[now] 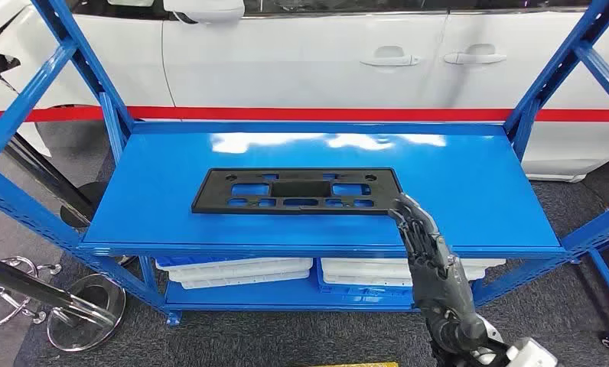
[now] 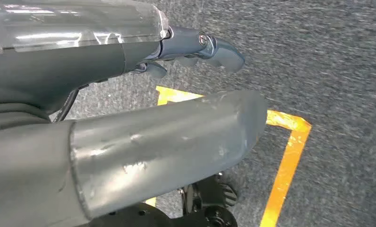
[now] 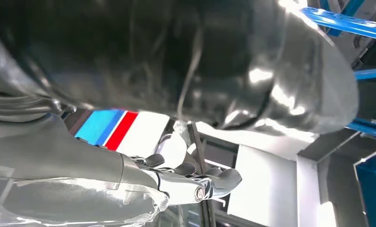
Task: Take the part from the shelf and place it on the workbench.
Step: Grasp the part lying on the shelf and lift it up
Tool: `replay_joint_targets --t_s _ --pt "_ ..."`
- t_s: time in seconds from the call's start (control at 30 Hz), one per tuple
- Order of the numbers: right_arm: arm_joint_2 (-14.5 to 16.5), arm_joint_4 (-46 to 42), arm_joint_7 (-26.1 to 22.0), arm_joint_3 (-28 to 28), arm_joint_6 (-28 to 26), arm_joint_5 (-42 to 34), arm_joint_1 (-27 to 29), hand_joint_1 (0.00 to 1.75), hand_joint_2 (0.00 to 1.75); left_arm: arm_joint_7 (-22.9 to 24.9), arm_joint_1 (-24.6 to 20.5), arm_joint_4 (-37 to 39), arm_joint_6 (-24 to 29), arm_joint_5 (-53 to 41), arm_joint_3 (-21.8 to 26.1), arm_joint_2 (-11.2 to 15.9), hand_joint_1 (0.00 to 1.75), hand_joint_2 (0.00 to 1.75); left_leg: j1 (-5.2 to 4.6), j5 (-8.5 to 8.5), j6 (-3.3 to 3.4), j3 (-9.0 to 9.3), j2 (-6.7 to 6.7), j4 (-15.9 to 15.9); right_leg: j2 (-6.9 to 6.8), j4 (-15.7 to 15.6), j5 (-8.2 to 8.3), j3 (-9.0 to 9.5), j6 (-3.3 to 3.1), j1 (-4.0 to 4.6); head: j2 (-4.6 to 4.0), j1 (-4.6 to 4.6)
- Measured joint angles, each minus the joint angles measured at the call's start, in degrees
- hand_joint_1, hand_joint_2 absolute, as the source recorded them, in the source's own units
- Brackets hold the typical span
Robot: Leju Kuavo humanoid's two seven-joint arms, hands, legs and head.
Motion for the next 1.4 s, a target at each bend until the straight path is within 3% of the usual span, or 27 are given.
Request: replay_joint_targets --t_s 0.13,0.2,0.3,0.33,0.37,0.4,0.47,0.5,0.57,0.63,0.7,0.73,0.8,0.83,0.87,0.9,0.93,1.0,1.03,1.1,1.2,1.27,1.33,1.37,1.4 --pt "-0.1 1.2 0.1 0.8 0.0 0.1 -0.6 0.0 0.0 0.0 -0.1 0.0 0.0 0.0 0.0 0.0 0.0 0.0 0.08 -0.31 -0.96 -0.19 -0.03 0.2 0.14 -0.3 -0.09 -0.22 -0.88 0.19 0.0 -0.01" --pt "-0.2 1.6 0.1 1.1 0.0 0.1 -1.0 0.0 0.0 0.0 -0.2 0.0 0.0 -0.1 0.0 0.0 0.0 0.0 0.25 -1.82 -1.57 -0.94 0.01 2.1 0.08 -0.7 -0.04 0.07 -1.55 0.01 0.0 -0.01" --pt "-0.3 2.3 1.0 1.7 0.0 0.2 -1.5 0.0 0.0 0.0 -0.2 0.0 -0.1 -0.1 0.0 0.1 0.0 0.0 0.42 -6.86 -2.23 -6.23 0.06 13.0 -0.12 -0.9 -0.21 0.33 -2.13 0.01 0.0 -0.04" --pt "-0.4 2.7 2.0 2.1 0.2 0.3 -1.7 0.0 0.0 -0.1 -0.1 0.0 -0.2 -0.2 0.0 0.1 0.0 0.0 0.44 -7.66 -2.31 -8.04 0.06 16.2 -0.14 -0.8 -0.28 0.37 -2.22 0.06 0.0 -0.04" --pt "-0.5 3.4 3.4 2.7 0.4 0.6 -2.4 0.0 0.44 -0.2 0.0 0.0 -0.3 -0.3 0.0 0.1 0.0 0.0 0.45 -7.3 -2.31 -9.0 0.07 17.6 -0.09 -0.8 -0.34 0.44 -2.28 0.09 0.0 -0.04" --pt "-0.7 4.5 4.9 3.6 0.6 1.3 -3.4 0.0 0.87 -0.3 0.0 0.0 -0.5 -0.5 0.0 0.1 0.0 0.0 0.45 -5.75 -2.22 -8.86 0.07 16.5 0.03 -0.8 -0.41 0.57 -2.29 0.11 0.0 -0.05" --pt "-0.9 7.7 7.9 6.3 0.3 3.5 -6.8 0.0 1.75 -0.7 -0.3 0.0 -1.0 -1.0 -0.1 0.2 0.0 0.0 0.42 -1.0 -1.8 -6.05 0.1 9.1 0.33 -0.8 -0.6 0.95 -2.14 0.12 0.0 -0.03" --pt "-0.9 9.8 9.1 8.0 -0.4 5.3 -9.0 0.0 1.75 -1.0 -0.5 0.0 -1.3 -1.3 -0.2 0.3 0.0 0.0 0.29 0.72 -1.56 -4.53 0.11 5.3 0.5 -0.7 -0.71 1.05 -1.95 0.21 0.0 -0.03" --pt "-0.6 14.1 11.2 11.8 -2.6 9.2 -13.4 0.0 1.75 -1.3 -1.0 0.0 -1.8 -2.0 -0.3 0.4 0.0 0.0 0.01 1.74 -1.05 -3.05 0.1 1.4 0.67 -0.6 -0.72 0.91 -1.44 0.37 0.0 -0.02" --pt "0.1 18.1 13.0 15.4 -4.7 12.3 -17.5 0.0 1.75 -1.5 -1.3 0.0 -2.2 -2.6 -0.6 0.5 0.0 0.0 0.0 1.79 -0.54 -2.97 0.05 0.9 0.69 -0.8 -0.56 0.71 -0.85 0.48 0.0 -0.03" --pt "1.2 21.6 14.6 18.8 -6.6 14.8 -21.5 0.0 1.75 -1.7 -1.4 0.0 -2.5 -3.0 -1.0 0.6 0.0 0.0 0.28 2.18 0.08 -2.84 0.11 0.4 0.49 0.5 -1.59 0.15 -0.37 0.52 0.0 -0.02" --pt "1.8 23.2 15.3 20.3 -7.8 16.5 -23.4 0.0 1.75 -1.8 -1.5 0.0 -2.7 -3.2 -1.2 0.6 0.0 0.0 0.41 2.33 0.36 -2.76 0.18 0.2 0.38 2.8 -2.98 -0.88 -0.2 0.53 0.0 -0.01" --pt "2.9 26.1 17.4 23.4 -11.0 21.8 -26.8 0.0 1.75 -1.7 -1.6 0.0 -2.9 -3.5 -1.5 0.6 0.0 0.0 0.34 2.38 0.62 -2.76 0.25 0.1 0.23 10.3 -6.53 -4.5 -0.03 0.4 0.0 -0.01" --pt "3.4 27.6 18.8 24.9 -13.0 25.4 -28.2 0.0 1.75 -1.6 -1.7 0.0 -2.9 -3.7 -1.6 0.7 0.0 0.0 0.31 2.37 0.63 -2.75 0.25 0.1 0.22 13.7 -7.6 -6.32 0.02 0.38 0.0 -0.01" --pt "4.0 29.1 20.4 26.5 -15.2 29.6 -29.4 0.0 1.75 -1.5 -1.7 0.0 -2.8 -3.9 -1.6 0.7 0.0 0.0 0.29 2.33 0.66 -2.7 0.24 0.1 0.22 15.6 -7.57 -7.44 0.01 0.38 0.0 -0.01" --pt "4.6 30.6 22.0 27.9 -17.4 33.8 -30.6 0.0 1.75 -1.3 -1.7 0.0 -2.7 -4.1 -1.6 0.7 0.0 0.0 0.28 2.27 0.66 -2.6 0.19 0.2 0.22 15.3 -6.39 -7.56 -0.09 0.39 0.0 -0.01" --pt "5.3 32.3 23.5 29.2 -19.5 37.8 -31.8 0.0 1.75 -1.1 -1.7 0.0 -2.6 -4.3 -1.7 0.7 0.0 0.0 0.25 2.17 0.63 -2.43 0.12 0.2 0.22 12.6 -4.19 -6.56 -0.31 0.42 0.0 -0.01" --pt "6.5 35.7 26.0 31.1 -23.8 45.0 -34.1 0.0 1.75 -0.8 -1.8 0.1 -2.5 -4.6 -1.9 0.6 0.0 0.0 0.14 1.92 0.47 -2.17 -0.04 0.2 0.21 4.6 0.24 -3.24 -1.14 0.74 0.0 -0.01" --pt "7.0 37.4 27.0 31.8 -25.8 48.2 -35.1 0.0 1.75 -0.7 -1.9 0.1 -2.5 -4.7 -2.0 0.6 0.0 0.0 0.09 1.83 0.29 -2.23 -0.11 0.2 0.22 1.5 1.31 -1.98 -1.52 0.95 0.0 0.0" --pt "7.9 40.7 29.2 33.0 -29.4 54.0 -36.5 0.0 1.75 -0.6 -1.9 0.2 -2.4 -5.1 -2.1 0.5 0.0 0.0 0.13 1.78 -0.26 -2.53 -0.16 0.3 0.27 -0.5 1.31 -1.25 -1.95 1.31 0.0 0.03" --pt "9.1 45.3 33.0 34.5 -32.4 63.0 -38.0 0.0 1.75 -0.6 -1.9 0.3 -2.2 -5.5 -2.4 0.5 0.0 0.0 0.14 0.86 -1.15 -2.78 -0.12 1.1 0.23 -1.6 1.39 -0.68 -2.35 0.77 0.0 0.03" --pt "9.8 48.0 35.0 35.6 -33.0 67.6 -38.9 0.0 1.75 -0.7 -2.0 0.3 -2.2 -5.7 -2.6 0.5 0.0 0.0 0.34 -2.04 -1.67 -4.99 -0.07 6.1 0.06 -2.2 1.51 -0.15 -2.63 0.43 0.0 0.03" --pt "10.2 50.4 35.9 36.5 -33.1 69.8 -39.5 0.0 1.75 -0.7 -2.0 0.4 -2.2 -5.8 -2.8 0.5 0.0 0.0 0.6 -5.16 -2.24 -8.87 -0.03 13.8 -0.05 -2.2 1.39 -0.08 -2.76 0.41 0.0 0.02" --pt "10.4 51.4 36.1 36.9 -32.9 70.3 -39.6 0.0 1.75 -0.7 -1.9 0.4 -2.2 -5.9 -2.8 0.5 0.0 0.0 0.75 -5.58 -2.48 -10.21 -0.03 16.2 -0.08 -2.1 1.29 -0.07 -2.76 0.4 0.0 0.02" --pt "10.5 52.5 36.2 37.2 -32.5 70.7 -39.7 0.0 1.75 -0.7 -1.9 0.4 -2.2 -6.0 -2.9 0.5 0.0 0.0 0.9 -4.84 -2.66 -10.51 -0.02 16.4 -0.08 -2.0 1.17 -0.03 -2.69 0.36 0.0 0.02"
